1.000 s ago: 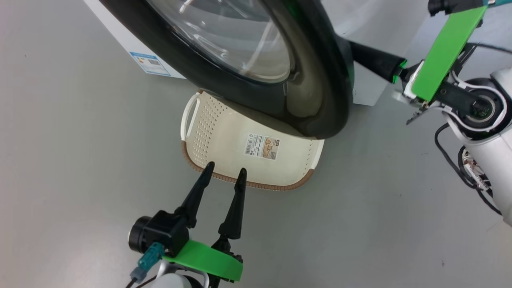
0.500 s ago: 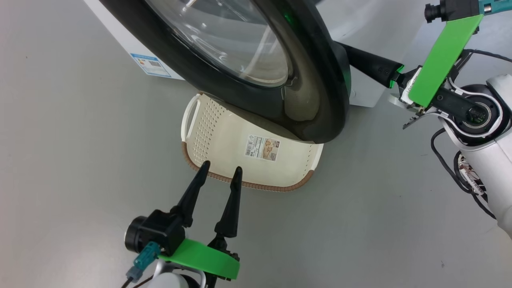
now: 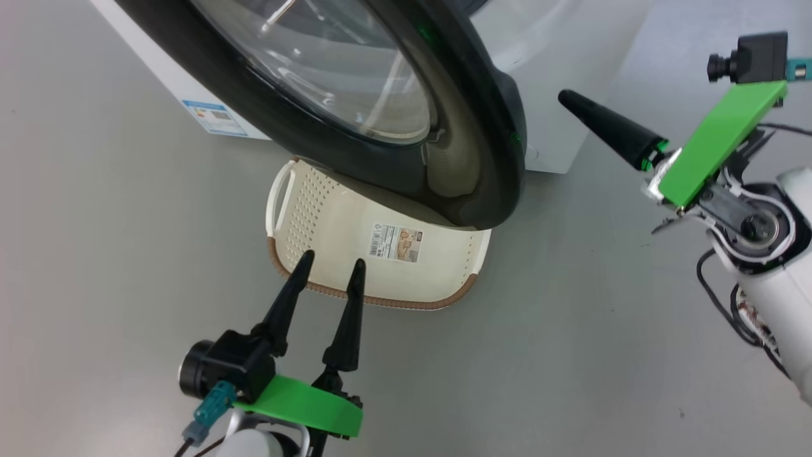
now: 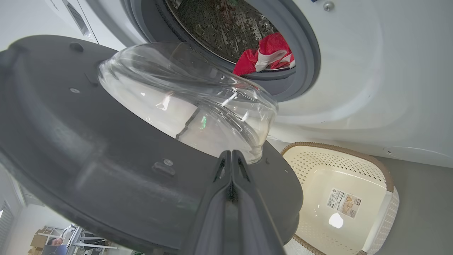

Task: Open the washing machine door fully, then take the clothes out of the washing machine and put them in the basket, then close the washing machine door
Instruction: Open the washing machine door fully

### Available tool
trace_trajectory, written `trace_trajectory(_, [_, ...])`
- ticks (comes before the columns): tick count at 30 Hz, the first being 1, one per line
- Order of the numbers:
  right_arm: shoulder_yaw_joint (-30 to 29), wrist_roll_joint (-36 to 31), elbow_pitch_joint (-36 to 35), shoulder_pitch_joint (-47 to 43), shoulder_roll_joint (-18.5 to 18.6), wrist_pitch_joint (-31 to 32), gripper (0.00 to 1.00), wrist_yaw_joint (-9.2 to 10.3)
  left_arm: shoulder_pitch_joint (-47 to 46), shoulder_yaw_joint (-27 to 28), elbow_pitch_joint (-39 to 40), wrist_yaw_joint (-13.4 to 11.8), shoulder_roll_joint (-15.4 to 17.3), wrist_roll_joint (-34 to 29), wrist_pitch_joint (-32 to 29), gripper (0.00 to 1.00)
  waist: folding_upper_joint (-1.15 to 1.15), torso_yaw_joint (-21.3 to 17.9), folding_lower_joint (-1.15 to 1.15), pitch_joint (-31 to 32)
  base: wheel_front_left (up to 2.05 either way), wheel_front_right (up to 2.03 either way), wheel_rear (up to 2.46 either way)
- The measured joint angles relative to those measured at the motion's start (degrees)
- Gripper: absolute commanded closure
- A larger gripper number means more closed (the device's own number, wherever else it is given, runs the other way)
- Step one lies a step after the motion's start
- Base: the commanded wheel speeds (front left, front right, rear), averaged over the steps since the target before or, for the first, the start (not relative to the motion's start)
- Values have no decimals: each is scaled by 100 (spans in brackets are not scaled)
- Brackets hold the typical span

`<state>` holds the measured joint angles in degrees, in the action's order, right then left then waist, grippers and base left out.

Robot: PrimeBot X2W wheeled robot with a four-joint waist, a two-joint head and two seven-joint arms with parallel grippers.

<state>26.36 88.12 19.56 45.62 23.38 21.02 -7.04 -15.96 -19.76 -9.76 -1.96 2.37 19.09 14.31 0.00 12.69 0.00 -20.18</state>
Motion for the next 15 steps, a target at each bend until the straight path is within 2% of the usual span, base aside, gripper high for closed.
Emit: trace_trajectory(15, [494, -568, -141, -1410, 335, -1188, 0, -1, 350, 547, -86, 149, 4, -200, 0, 0, 0, -428, 0, 288, 0, 0, 0])
